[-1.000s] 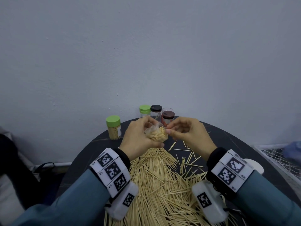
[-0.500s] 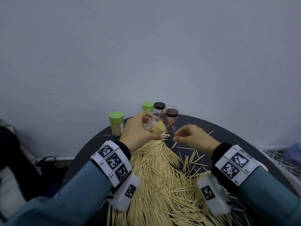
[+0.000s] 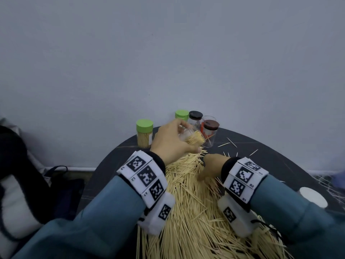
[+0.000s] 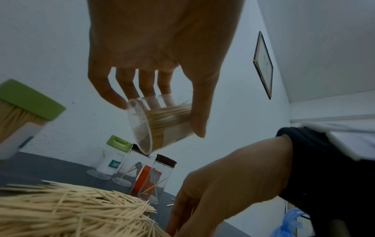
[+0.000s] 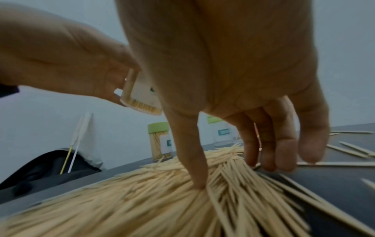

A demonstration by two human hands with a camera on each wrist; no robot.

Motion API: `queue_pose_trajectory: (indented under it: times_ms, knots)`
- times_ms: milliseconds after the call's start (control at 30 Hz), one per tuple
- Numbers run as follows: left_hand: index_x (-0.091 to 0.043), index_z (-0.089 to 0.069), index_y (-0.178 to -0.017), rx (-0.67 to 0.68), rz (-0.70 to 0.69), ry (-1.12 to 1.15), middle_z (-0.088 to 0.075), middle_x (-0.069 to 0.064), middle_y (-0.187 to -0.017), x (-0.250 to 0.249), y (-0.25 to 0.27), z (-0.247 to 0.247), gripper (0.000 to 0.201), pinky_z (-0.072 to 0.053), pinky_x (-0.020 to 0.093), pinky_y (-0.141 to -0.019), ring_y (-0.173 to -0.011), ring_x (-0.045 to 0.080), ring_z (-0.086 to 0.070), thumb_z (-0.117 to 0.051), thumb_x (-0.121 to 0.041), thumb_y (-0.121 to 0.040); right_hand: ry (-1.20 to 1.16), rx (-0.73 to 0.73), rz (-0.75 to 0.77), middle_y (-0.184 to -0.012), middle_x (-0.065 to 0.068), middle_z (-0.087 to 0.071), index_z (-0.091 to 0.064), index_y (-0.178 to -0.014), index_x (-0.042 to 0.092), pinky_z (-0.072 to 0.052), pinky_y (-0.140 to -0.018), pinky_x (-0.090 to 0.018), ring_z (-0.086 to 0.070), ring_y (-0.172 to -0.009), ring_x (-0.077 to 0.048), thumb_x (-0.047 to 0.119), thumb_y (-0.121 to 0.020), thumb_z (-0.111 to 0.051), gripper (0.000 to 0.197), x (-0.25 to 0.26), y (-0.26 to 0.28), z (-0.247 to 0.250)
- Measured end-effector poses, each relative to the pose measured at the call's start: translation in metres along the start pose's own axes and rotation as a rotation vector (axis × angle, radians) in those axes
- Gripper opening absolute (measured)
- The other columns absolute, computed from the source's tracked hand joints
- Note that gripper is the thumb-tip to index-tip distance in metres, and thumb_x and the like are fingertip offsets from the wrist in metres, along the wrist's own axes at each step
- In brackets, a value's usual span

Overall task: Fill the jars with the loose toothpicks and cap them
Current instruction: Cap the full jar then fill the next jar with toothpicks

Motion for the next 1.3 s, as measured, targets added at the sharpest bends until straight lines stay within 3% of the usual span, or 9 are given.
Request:
queue_pose_trajectory:
  times_ms: [433, 533, 700, 833, 933, 1033, 1100, 1167, 1300]
  knots:
    - [-0.027, -0.052, -0.1, 0.013, 0.017, 0.005, -0.056, -0.006, -0.102, -0.004, 0.002, 0.004, 0.055, -0.051, 0.035, -0.087, -0.093, 0.015, -0.057, -0.089, -0.027, -0.059, 0.004, 0.006, -0.017, -0.124, -0.012, -0.059, -0.053, -0.125, 0.006, -0.047, -0.088, -0.03, -0.058, -0.111, -0.024, 0.024, -0.091, -0.055, 0.038, 0.003, -0.018, -0.011]
    - [-0.026, -0.054, -0.101, 0.014, 0.019, 0.005, -0.056, -0.006, -0.101, -0.004, 0.003, 0.004, 0.055, -0.051, 0.036, -0.087, -0.094, 0.015, -0.057, -0.089, -0.026, -0.059, -0.043, 0.03, -0.036, -0.125, -0.014, -0.057, -0.05, -0.126, 0.002, -0.048, -0.086, -0.03, -0.056, -0.094, -0.021, 0.021, -0.094, -0.052, 0.038, 0.001, -0.019, -0.013]
    - [-0.022, -0.057, -0.108, 0.012, 0.01, -0.005, -0.056, -0.005, -0.103, -0.005, 0.003, 0.003, 0.059, -0.05, 0.035, -0.087, -0.094, 0.015, -0.057, -0.089, -0.027, -0.059, -0.075, 0.051, -0.026, -0.13, -0.015, -0.053, -0.046, -0.13, -0.001, -0.043, -0.063, -0.022, -0.046, -0.091, -0.019, 0.016, -0.097, -0.043, 0.037, -0.002, -0.018, -0.011]
    - [-0.023, -0.055, -0.106, 0.016, 0.008, -0.001, -0.055, -0.006, -0.101, -0.006, 0.003, 0.002, 0.058, -0.05, 0.032, -0.084, -0.092, 0.014, -0.056, -0.089, -0.026, -0.059, -0.142, 0.064, -0.022, -0.134, -0.017, -0.049, -0.045, -0.131, -0.001, -0.04, -0.098, -0.033, -0.05, -0.119, -0.029, 0.02, -0.099, -0.039, 0.039, -0.008, -0.008, -0.007]
    - [-0.022, -0.055, -0.105, 0.018, 0.007, 0.007, -0.055, -0.006, -0.099, -0.006, 0.003, 0.002, 0.058, -0.05, 0.032, -0.084, -0.091, 0.014, -0.055, -0.089, -0.025, -0.058, -0.358, 0.074, -0.032, -0.13, -0.021, -0.052, -0.051, -0.126, -0.003, -0.04, -0.102, -0.038, -0.049, -0.121, -0.034, 0.019, -0.098, -0.042, 0.037, -0.015, -0.003, -0.009]
    - [-0.025, -0.052, -0.102, 0.025, 0.002, 0.01, -0.054, -0.007, -0.1, -0.007, 0.004, 0.001, 0.056, -0.049, 0.031, -0.085, -0.092, 0.014, -0.055, -0.089, -0.025, -0.059, -0.779, 0.09, -0.021, -0.096, -0.018, -0.058, -0.053, -0.101, 0.004, -0.055, -0.071, -0.026, -0.065, -0.076, -0.022, 0.009, -0.099, -0.041, 0.014, -0.019, -0.002, -0.013]
    - [-0.026, -0.051, -0.101, 0.026, -0.002, 0.011, -0.053, -0.008, -0.099, -0.007, 0.004, 0.0, 0.056, -0.048, 0.03, -0.083, -0.091, 0.013, -0.055, -0.089, -0.024, -0.059, -1.112, 0.122, -0.065, -0.078, -0.014, -0.052, -0.037, -0.106, 0.01, -0.052, -0.045, -0.024, -0.057, -0.053, -0.017, 0.001, -0.099, -0.034, 0.012, -0.022, 0.002, -0.018]
    - [-0.024, -0.053, -0.102, 0.028, -0.004, 0.017, -0.054, -0.007, -0.098, -0.007, 0.004, -0.001, 0.056, -0.048, 0.029, -0.082, -0.09, 0.014, -0.054, -0.089, -0.024, -0.059, -1.326, 0.154, -0.06, -0.075, -0.012, -0.048, -0.023, -0.111, 0.014, -0.049, -0.039, -0.023, -0.055, -0.051, -0.018, -0.002, -0.099, -0.029, 0.021, -0.024, 0.003, -0.023]
    - [-0.023, -0.057, -0.105, 0.04, -0.008, 0.008, -0.055, -0.008, -0.097, -0.006, 0.005, -0.005, 0.057, -0.05, 0.035, -0.085, -0.092, 0.015, -0.056, -0.089, -0.024, -0.058, -1.548, 0.095, 0.004, -0.07, -0.007, -0.041, -0.036, -0.103, 0.007, -0.043, -0.041, -0.02, -0.043, -0.056, -0.014, -0.002, -0.1, -0.028, 0.013, -0.031, 0.003, -0.021]
Point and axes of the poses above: each hand's wrist, its own y-axis away from the middle knuckle, its own z-axis out of the back of the hand, x = y × z, the point moved 8 cm from there along -y, towards the middle knuckle
